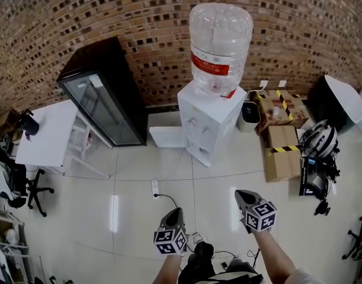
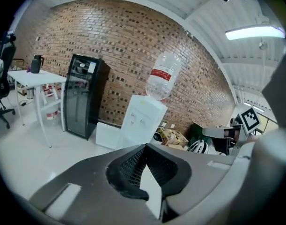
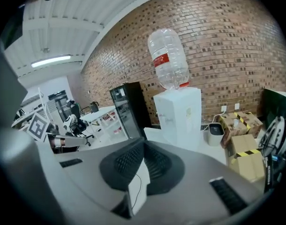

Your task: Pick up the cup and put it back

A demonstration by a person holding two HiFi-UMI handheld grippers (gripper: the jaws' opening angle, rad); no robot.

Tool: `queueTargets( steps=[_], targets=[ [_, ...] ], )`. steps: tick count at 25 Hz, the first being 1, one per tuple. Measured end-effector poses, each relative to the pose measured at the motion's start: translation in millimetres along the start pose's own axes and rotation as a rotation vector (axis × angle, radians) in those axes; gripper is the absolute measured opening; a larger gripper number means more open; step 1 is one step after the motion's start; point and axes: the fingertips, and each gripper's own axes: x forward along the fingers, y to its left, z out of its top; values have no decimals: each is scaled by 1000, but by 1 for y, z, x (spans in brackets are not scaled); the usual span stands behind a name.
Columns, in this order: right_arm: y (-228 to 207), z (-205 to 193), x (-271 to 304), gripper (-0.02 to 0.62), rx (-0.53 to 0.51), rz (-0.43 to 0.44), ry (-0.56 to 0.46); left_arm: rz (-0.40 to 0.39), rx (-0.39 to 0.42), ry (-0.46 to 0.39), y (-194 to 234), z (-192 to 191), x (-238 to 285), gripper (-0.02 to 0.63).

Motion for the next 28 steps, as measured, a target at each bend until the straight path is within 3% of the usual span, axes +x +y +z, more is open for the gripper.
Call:
queueTargets(
  steps=[6, 11, 17, 28],
  targets=[
    [25, -30, -75, 12, 34, 84, -26, 27, 20, -36, -42, -16, -40, 11],
    [43, -63, -149, 12, 43, 160, -46, 27, 52, -63, -104, -44, -87, 11],
    [53, -94, -229, 12, 25, 172, -43, 49, 81, -68, -181, -80, -141, 11],
    [75, -109, -303, 12, -34, 225, -64, 113, 9, -108, -242, -132, -214, 11]
  ],
)
